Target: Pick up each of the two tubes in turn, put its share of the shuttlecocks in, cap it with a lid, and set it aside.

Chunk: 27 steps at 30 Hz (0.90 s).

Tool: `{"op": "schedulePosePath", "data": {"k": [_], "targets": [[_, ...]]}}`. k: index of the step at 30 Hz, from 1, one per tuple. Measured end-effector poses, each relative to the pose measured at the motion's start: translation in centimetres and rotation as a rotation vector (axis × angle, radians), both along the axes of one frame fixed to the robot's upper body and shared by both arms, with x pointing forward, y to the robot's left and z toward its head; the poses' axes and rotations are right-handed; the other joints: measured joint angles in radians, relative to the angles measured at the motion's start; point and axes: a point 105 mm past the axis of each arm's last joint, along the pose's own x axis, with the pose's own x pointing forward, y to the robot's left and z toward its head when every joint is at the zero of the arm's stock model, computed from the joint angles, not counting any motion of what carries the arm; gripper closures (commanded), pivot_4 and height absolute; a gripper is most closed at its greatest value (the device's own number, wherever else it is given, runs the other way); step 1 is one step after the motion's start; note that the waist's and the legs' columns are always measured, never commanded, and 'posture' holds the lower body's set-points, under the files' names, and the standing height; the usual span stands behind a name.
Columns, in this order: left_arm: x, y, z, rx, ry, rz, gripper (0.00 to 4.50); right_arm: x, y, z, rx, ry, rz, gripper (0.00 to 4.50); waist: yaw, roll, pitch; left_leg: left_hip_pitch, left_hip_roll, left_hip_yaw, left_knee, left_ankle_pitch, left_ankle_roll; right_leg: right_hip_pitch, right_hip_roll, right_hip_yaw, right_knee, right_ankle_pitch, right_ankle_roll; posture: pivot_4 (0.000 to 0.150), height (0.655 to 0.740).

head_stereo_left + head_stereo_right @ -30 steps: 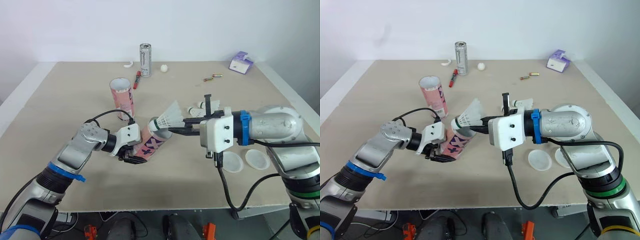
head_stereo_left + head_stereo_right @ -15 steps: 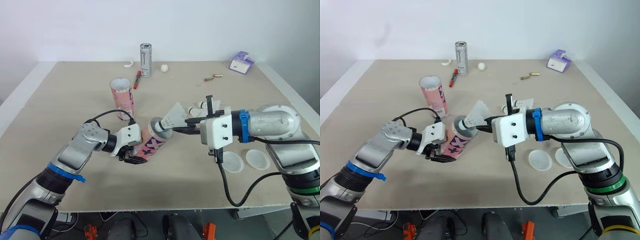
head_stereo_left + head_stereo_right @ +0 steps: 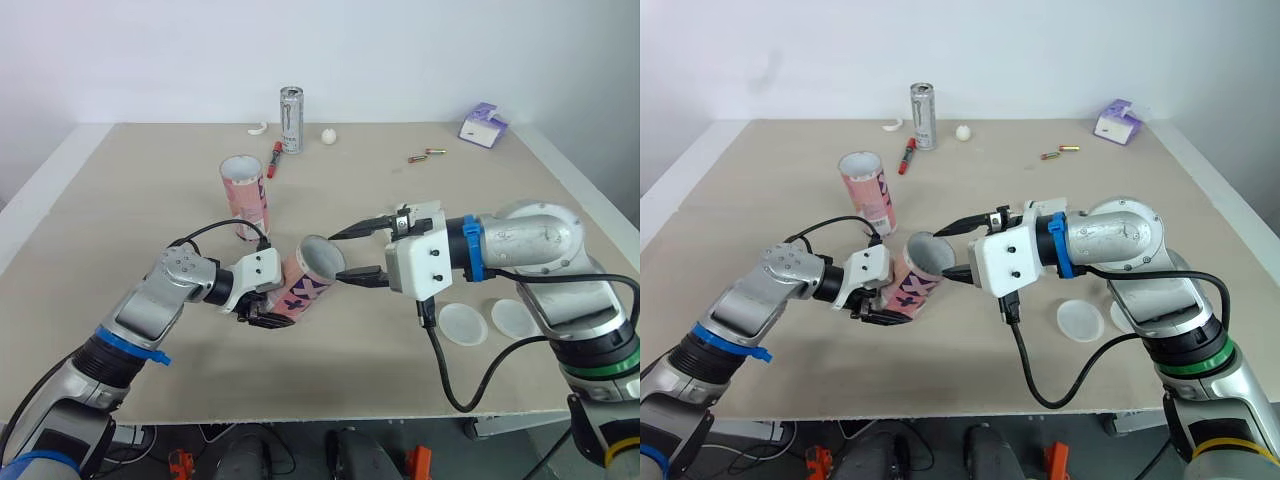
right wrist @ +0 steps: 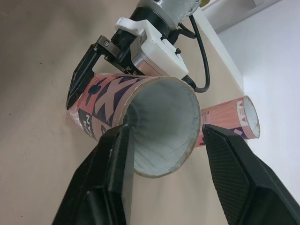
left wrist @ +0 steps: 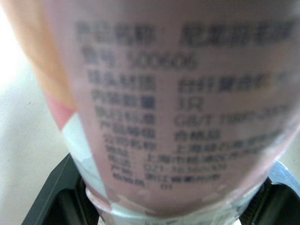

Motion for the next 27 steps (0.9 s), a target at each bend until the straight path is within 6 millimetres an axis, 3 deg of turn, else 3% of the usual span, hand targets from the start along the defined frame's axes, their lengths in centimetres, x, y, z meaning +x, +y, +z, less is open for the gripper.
{"op": "schedulePosePath", "data": {"k": [2, 5, 6, 9, 10, 12, 17, 21, 27], "targets": [[-0.1, 0.0, 0.0, -0.001, -0.002, 0.000, 1.47, 0.0, -0.4, 0.3, 0.036, 0.022, -0.017, 0.05, 0.000, 0.000, 0.000, 0.000, 0.000, -0.001, 0.000, 0.000, 0.000, 0.000, 0.000, 0.000, 0.000, 0.000, 0.000, 0.150, 0.7400], [-0.1, 0.0, 0.0, -0.001, -0.002, -0.002, 1.47, 0.1, -1.5, 0.3, 0.161, 0.138, -0.100, 0.05, 0.002, 0.000, 0.000, 0.000, 0.000, -0.001, 0.000, 0.000, 0.000, 0.000, 0.000, 0.000, 0.000, 0.000, 0.000, 0.150, 0.7400], [0.0, 0.0, 0.0, -0.001, -0.003, -0.001, 1.47, 0.8, -3.6, 0.9, 0.344, 0.243, -0.233, 0.05, 0.003, -0.001, 0.000, -0.001, 0.000, 0.000, 0.000, 0.000, 0.000, 0.000, 0.000, 0.000, 0.000, 0.000, 0.000, 0.150, 0.7400], [0.0, 0.0, 0.0, 0.004, -0.004, -0.002, 1.47, 1.2, -5.7, 1.5, 0.542, 0.322, -0.356, 0.05, 0.003, -0.001, 0.000, 0.000, 0.000, -0.001, 0.000, 0.000, 0.000, 0.001, 0.000, 0.000, 0.000, 0.000, 0.000, 0.150, 0.7400], [0.0, 0.0, 0.0, 0.001, -0.003, -0.003, 1.47, 1.5, -7.9, 1.0, 0.683, 0.392, -0.477, 0.05, 0.003, -0.002, -0.001, -0.001, 0.000, -0.003, 0.000, 0.000, 0.000, 0.001, 0.000, 0.000, 0.000, 0.000, 0.000, 0.150, 0.7400], [0.0, 0.0, 0.0, 0.002, -0.001, -0.004, 1.47, 2.0, -10.7, -0.8, 0.792, 0.466, -0.652, 0.05, 0.003, -0.002, -0.001, -0.001, 0.000, -0.003, 0.000, 0.000, 0.000, 0.001, 0.000, 0.001, 0.000, 0.000, 0.000, 0.150, 0.7400], [0.1, 0.2, -0.1, 0.007, 0.002, 0.002, 1.47, 2.7, -14.7, -4.0, 0.963, 0.554, -0.932, 0.05, 0.000, 0.000, -0.001, 0.001, 0.000, -0.001, 0.000, 0.000, 0.000, 0.001, 0.001, 0.001, 0.000, 0.001, 0.001, 0.150, 0.7400], [0.2, 0.1, -0.1, 0.007, 0.002, 0.000, 1.47, 3.6, -16.3, -6.6, 1.017, 0.628, -1.051, 0.05, -0.001, 0.000, -0.001, 0.001, 0.000, 0.000, 0.000, 0.000, 0.001, 0.001, 0.001, 0.003, 0.000, 0.002, 0.001, 0.150, 0.7400], [0.1, 0.0, 0.0, 0.004, 0.000, -0.011, 1.47, 4.3, -15.9, -9.8, 0.933, 0.723, -1.103, 0.05, -0.001, 0.000, -0.001, 0.000, -0.001, 0.000, 0.000, 0.000, 0.001, 0.001, 0.001, 0.004, 0.000, 0.001, 0.002, 0.150, 0.7400]]}}
